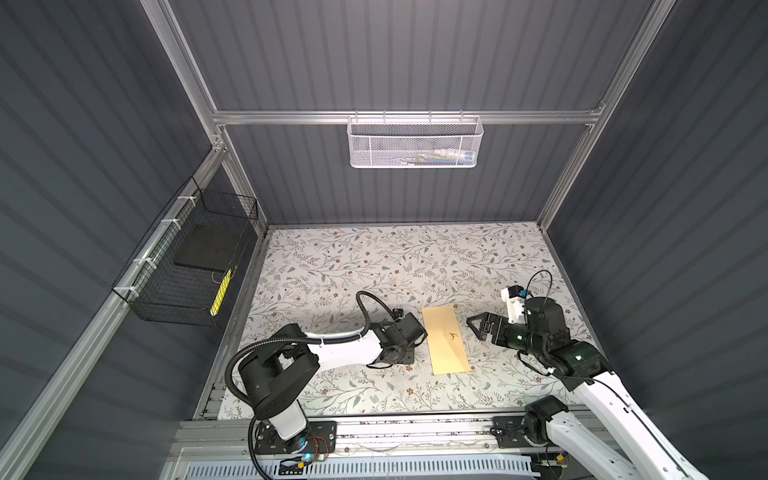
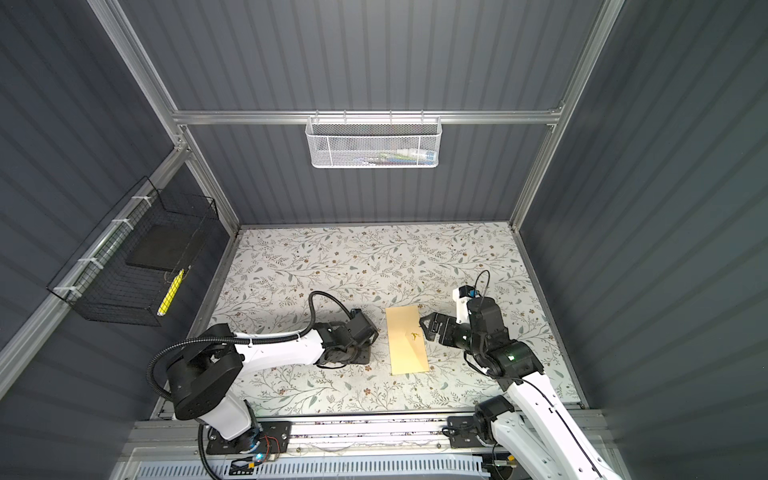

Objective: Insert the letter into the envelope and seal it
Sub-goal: 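Lower the capped glue stick and set it down on the table with the left gripper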

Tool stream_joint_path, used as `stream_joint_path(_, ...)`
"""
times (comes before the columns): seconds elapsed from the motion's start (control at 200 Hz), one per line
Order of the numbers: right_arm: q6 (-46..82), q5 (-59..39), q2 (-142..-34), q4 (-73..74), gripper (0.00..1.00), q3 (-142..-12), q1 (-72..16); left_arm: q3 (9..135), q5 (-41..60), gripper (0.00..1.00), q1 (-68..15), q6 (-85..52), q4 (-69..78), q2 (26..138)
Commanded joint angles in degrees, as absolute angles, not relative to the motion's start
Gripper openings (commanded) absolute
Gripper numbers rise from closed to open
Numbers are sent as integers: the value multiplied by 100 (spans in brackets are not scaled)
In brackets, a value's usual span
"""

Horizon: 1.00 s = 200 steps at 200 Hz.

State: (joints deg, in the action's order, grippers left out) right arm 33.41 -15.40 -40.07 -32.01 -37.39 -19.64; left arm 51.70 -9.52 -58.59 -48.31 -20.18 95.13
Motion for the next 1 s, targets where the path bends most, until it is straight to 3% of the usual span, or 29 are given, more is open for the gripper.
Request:
stream_joint_path(0.0, 3326, -1501, -3957, -3345, 99, -3700, -1942, 5241, -1085, 41, -5889, -4832, -2386, 9521)
stream_joint_path(0.24, 3262, -1428, -3946, -3466, 99, -3781, -1930, 5477, -1606, 59, -5889, -4677, -2852, 9163)
stream_joint_path(0.34, 3215, -1347, -3958, -3568, 99, -3838, -1925, 5599, -1723, 57, -5889, -4487, -2914, 8984)
stream_joint_path(0.56, 3165, -1260, -3973, -3732, 99, -3937, -1868, 6171, -1978, 64, -5888, -3966, -3385, 8497)
stream_joint_path(0.635, 3153, -1240, -3947, -3753, 99, -3968, -1863, 6383, -2010, 76, -5889, -3693, -3519, 8283)
stream_joint_path(0.775, 3124, -1162, -3869, -3788, 99, -4032, -1846, 6820, -2585, 86, -5876, -2986, -3661, 7781)
stream_joint_path(0.87, 3092, -1121, -3799, -3814, 99, -4115, -1836, 7086, -2999, 99, -5839, -2437, -3509, 7378)
stream_joint_path(0.996, 2985, -918, -3629, -3913, 99, -4262, -1837, 7505, -3106, 100, -5645, -1786, -3412, 7114)
